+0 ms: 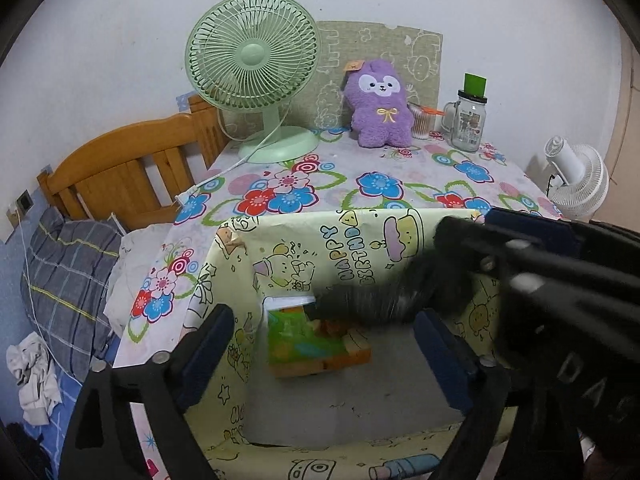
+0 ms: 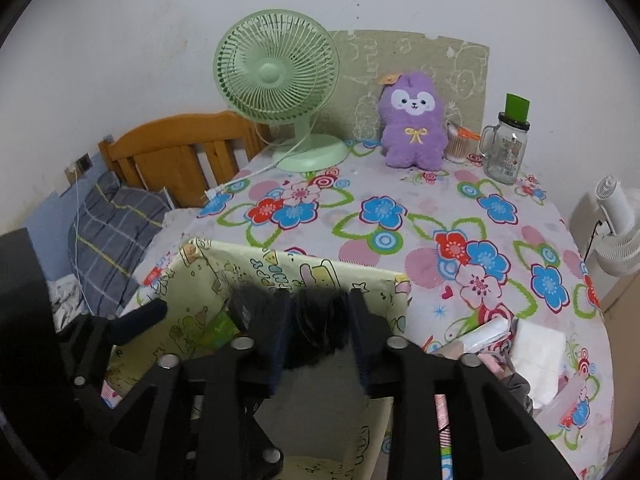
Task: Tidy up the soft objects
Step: 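Carry both items over the fabric box and lower them inside, then open both tools to release the items into the box and withdraw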
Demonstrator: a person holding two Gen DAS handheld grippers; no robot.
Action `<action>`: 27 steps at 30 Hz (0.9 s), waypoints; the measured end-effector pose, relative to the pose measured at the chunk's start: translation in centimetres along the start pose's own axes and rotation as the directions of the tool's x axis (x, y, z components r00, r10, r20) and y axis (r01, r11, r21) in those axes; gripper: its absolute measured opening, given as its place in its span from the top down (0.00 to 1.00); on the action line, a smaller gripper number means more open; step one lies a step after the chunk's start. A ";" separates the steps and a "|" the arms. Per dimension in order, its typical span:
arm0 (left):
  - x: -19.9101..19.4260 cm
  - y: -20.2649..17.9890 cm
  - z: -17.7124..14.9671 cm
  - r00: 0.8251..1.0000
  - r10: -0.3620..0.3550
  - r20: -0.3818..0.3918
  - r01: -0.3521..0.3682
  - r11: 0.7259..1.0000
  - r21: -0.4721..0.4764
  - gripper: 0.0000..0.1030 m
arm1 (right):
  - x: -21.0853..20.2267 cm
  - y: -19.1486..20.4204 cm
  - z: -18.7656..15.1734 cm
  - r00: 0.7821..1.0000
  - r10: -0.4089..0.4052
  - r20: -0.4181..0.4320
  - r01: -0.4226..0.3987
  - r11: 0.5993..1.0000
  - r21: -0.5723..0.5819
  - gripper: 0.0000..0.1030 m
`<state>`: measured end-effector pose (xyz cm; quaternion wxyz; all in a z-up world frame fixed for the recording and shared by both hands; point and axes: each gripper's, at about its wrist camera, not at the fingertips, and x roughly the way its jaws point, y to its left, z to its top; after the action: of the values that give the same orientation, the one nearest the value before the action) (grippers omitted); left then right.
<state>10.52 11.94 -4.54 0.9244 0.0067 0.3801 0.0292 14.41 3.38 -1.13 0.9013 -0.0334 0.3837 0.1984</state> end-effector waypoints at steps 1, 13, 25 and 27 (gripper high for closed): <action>0.0 0.1 -0.1 1.000 -0.001 0.000 0.001 1.000 0.001 0.05 | 0.0 0.0 -0.1 1.000 -0.002 0.001 0.002 1.000 0.001 0.43; -1.0 -0.3 -0.5 1.000 0.010 0.012 -0.009 1.000 -0.013 0.02 | -1.7 0.1 -1.3 0.996 -0.076 0.038 0.077 0.997 -0.030 0.21; -3.8 -2.1 -0.7 0.999 0.012 0.049 -0.012 1.000 -0.005 0.02 | -5.1 -0.8 -2.2 0.990 -0.113 0.086 0.115 0.993 -0.024 0.14; -4.3 -2.5 -0.8 0.998 0.012 0.059 -0.012 1.000 -0.003 0.02 | -5.7 -1.1 -2.4 0.989 -0.115 0.092 0.117 0.993 -0.020 0.14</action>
<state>7.03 9.15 -2.13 0.9350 0.0088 0.3527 0.0351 9.65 -0.03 1.08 0.9273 -0.0580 0.3372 0.1518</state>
